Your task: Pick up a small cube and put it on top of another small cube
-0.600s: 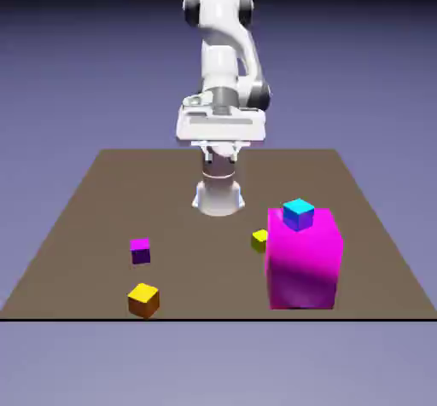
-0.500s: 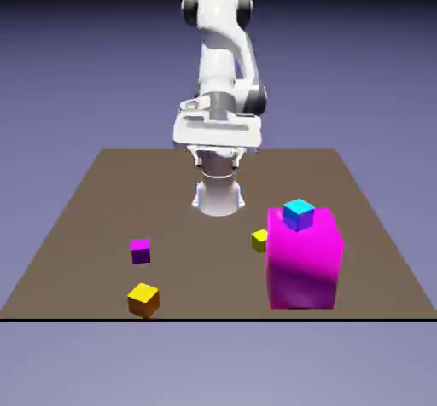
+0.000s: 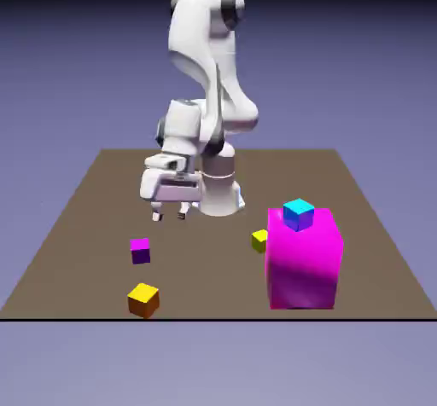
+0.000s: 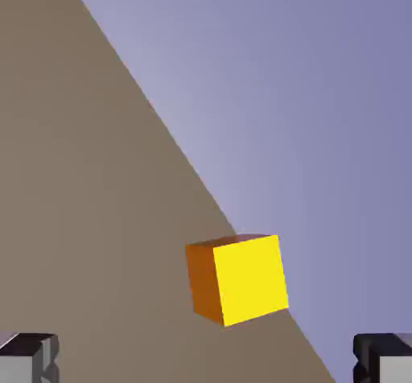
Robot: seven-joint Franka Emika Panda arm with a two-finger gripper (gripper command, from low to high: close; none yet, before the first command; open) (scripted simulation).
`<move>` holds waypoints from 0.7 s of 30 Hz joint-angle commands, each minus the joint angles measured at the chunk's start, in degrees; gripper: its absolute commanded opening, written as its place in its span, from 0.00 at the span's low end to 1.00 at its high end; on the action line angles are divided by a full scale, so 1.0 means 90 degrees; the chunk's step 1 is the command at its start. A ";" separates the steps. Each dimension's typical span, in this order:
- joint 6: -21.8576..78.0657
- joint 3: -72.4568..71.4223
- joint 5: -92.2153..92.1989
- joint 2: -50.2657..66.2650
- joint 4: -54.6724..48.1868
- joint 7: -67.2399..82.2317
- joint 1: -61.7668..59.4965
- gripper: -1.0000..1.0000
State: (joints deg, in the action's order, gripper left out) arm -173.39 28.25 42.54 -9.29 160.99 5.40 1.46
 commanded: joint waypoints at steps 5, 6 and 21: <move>0.0018 0.0817 0.1231 0.0676 0.0000 0.1385 0.0022 0.50; 0.0021 0.0981 0.1477 0.0811 0.0000 0.1662 0.0027 0.50; -0.0380 0.1050 0.4789 0.2472 -0.0771 0.0864 -0.0756 0.50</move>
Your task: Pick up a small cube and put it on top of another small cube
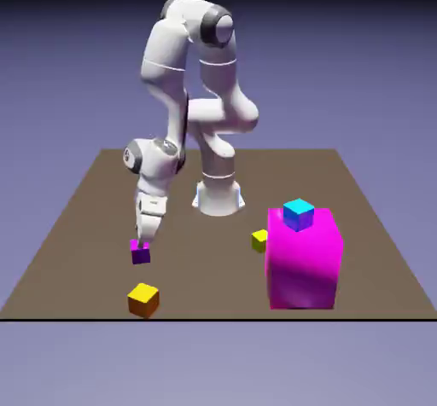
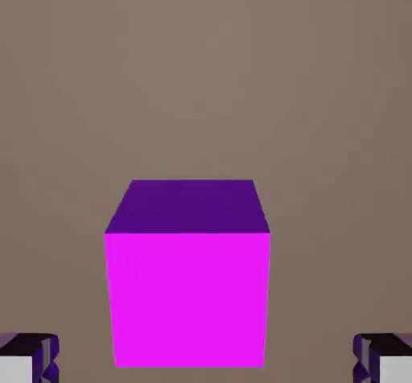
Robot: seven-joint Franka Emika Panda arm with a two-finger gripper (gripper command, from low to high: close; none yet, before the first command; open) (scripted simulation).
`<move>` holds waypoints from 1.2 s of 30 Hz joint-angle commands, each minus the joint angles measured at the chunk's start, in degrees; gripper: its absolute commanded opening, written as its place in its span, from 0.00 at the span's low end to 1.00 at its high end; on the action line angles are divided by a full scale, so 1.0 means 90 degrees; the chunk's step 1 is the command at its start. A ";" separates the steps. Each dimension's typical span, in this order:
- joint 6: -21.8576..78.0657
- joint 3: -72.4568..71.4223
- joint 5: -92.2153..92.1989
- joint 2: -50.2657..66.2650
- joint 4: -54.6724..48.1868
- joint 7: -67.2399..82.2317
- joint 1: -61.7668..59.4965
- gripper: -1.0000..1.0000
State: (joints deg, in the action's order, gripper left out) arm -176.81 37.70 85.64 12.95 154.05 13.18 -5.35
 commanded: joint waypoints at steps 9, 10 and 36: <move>-0.0472 -0.0862 0.2311 0.1091 -0.0867 -0.2490 -0.0906 0.50; -0.0525 -0.0958 0.2568 0.1212 -0.0963 -0.2767 -0.1007 0.50; 0.0706 0.0324 -0.2884 -0.0804 0.0312 0.2788 0.0808 0.00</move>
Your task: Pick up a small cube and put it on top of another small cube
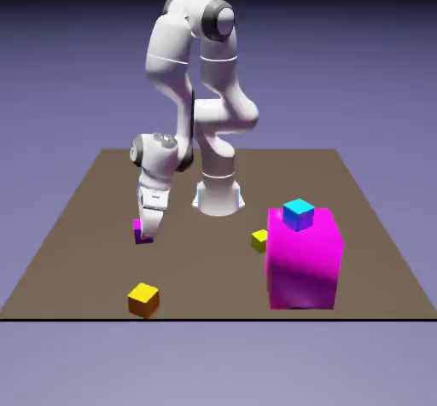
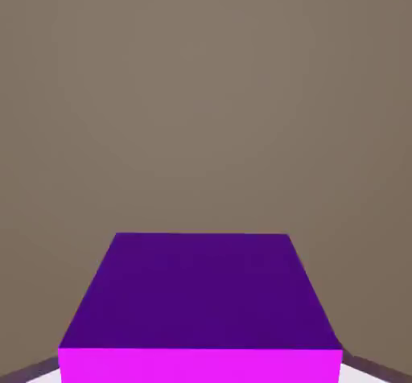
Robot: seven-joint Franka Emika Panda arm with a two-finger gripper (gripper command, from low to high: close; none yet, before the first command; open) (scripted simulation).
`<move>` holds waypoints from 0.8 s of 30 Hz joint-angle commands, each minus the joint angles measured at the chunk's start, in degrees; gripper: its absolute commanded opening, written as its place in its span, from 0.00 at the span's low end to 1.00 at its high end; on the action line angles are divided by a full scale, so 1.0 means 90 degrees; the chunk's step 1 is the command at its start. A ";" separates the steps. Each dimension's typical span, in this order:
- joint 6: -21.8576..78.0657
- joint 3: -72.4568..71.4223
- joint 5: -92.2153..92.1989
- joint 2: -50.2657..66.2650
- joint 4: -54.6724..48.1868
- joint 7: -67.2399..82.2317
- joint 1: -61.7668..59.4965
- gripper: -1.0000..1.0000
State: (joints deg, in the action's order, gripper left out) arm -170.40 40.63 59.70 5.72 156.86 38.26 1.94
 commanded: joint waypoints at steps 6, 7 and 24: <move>0.0567 -0.0885 -0.1663 0.0331 -0.0917 0.1153 0.0005 0.00; 0.0663 -0.1032 -0.1939 0.0386 -0.1070 0.1345 0.0006 0.00; 0.0910 -0.3624 -0.2986 0.1830 -0.2756 0.1944 -0.1599 0.00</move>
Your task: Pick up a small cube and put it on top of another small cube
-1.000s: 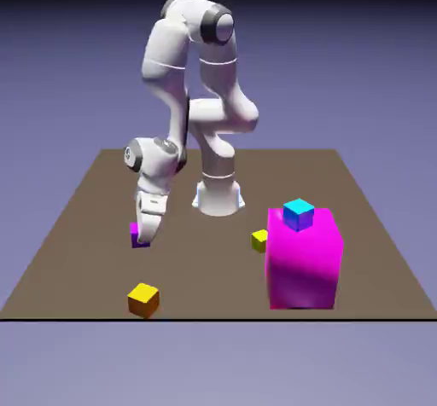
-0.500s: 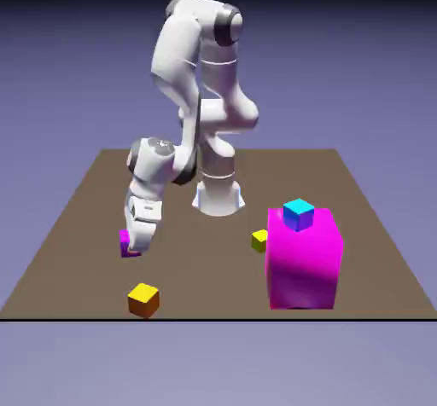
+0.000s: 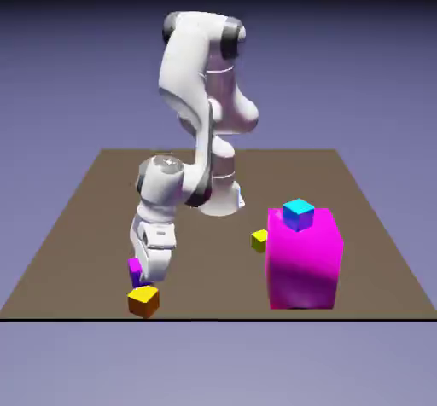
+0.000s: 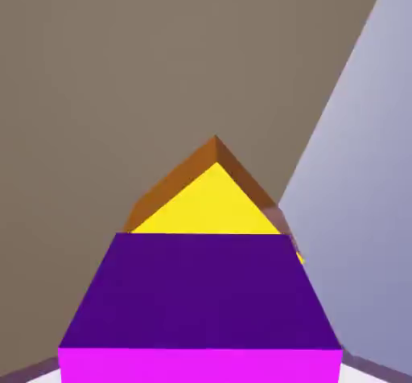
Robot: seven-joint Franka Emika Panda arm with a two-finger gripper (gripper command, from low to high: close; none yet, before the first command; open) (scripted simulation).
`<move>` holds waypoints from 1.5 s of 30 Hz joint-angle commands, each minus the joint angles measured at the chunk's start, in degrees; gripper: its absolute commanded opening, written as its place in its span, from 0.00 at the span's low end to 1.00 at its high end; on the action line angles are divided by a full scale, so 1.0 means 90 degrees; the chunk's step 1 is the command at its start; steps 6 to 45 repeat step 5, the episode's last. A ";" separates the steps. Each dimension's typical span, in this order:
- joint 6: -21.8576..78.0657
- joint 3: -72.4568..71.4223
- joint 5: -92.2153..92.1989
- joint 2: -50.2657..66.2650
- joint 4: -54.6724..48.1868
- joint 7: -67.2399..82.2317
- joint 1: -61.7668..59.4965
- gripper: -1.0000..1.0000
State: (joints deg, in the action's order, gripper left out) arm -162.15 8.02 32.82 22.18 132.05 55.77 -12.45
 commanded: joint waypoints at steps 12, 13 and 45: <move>-0.0014 -0.0017 0.0017 0.0013 -0.0005 -0.0014 -0.0021 1.00; -0.0014 -0.0017 0.0017 0.0013 -0.0005 -0.0014 -0.0021 1.00; -0.0014 -0.0017 0.0017 0.0013 -0.0005 -0.0014 -0.0021 1.00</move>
